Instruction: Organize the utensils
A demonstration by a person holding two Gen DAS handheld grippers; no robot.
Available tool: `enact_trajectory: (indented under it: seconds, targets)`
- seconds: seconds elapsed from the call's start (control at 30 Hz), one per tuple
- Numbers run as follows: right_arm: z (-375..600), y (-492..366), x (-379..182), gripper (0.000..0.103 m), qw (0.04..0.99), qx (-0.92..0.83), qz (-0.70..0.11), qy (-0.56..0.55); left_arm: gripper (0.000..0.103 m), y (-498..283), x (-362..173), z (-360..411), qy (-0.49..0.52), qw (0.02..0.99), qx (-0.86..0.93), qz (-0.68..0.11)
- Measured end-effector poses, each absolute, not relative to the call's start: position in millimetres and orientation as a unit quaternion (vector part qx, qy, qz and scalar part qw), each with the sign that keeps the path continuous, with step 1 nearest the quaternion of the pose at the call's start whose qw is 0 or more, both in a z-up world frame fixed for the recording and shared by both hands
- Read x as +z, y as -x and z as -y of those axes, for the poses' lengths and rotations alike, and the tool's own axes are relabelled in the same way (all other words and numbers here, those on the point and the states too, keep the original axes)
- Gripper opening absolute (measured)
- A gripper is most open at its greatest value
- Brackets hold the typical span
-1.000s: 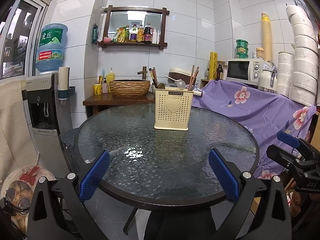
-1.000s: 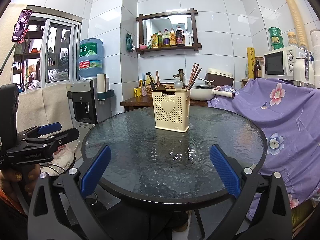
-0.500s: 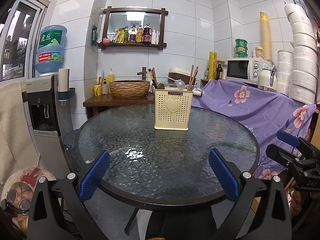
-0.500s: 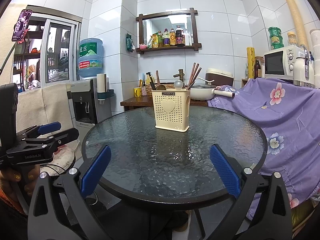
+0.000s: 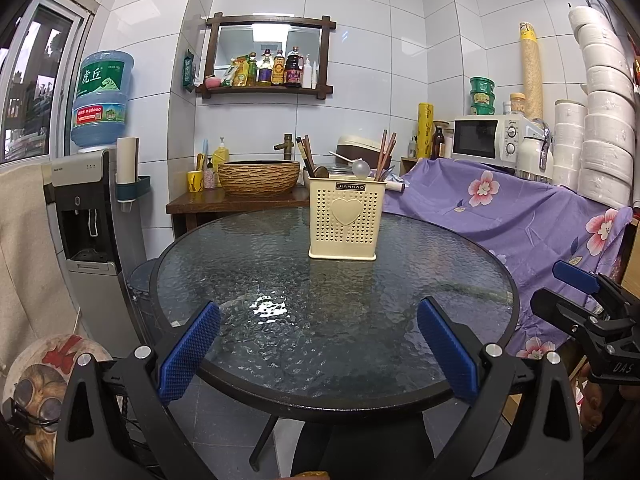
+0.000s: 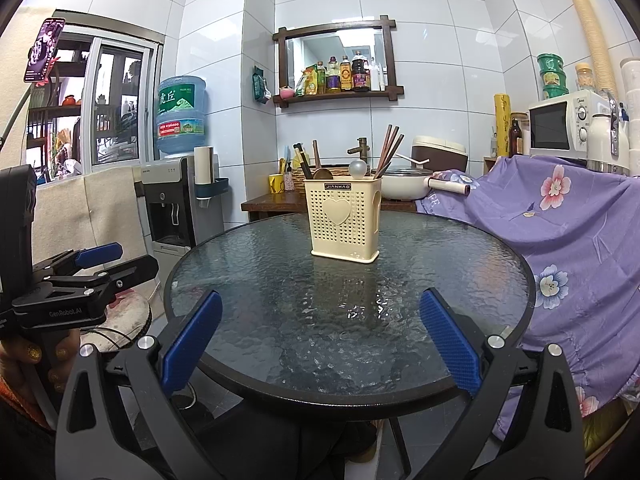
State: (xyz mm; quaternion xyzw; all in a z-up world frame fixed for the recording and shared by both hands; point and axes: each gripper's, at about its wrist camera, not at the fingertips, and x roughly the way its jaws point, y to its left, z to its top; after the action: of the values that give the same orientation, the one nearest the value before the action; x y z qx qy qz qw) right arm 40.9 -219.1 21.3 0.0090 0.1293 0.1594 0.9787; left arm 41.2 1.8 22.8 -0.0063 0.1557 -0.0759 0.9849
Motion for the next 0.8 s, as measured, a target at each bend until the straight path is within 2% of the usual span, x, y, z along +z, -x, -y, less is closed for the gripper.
enact_trajectory:
  seconds: [0.8]
  targets:
    - [218.2,-39.7,17.3,0.097,0.979,0.158,-0.129,-0.011,0.097,-39.4,19.8,-5.1,0.012,0.985,-0.077,-0.156]
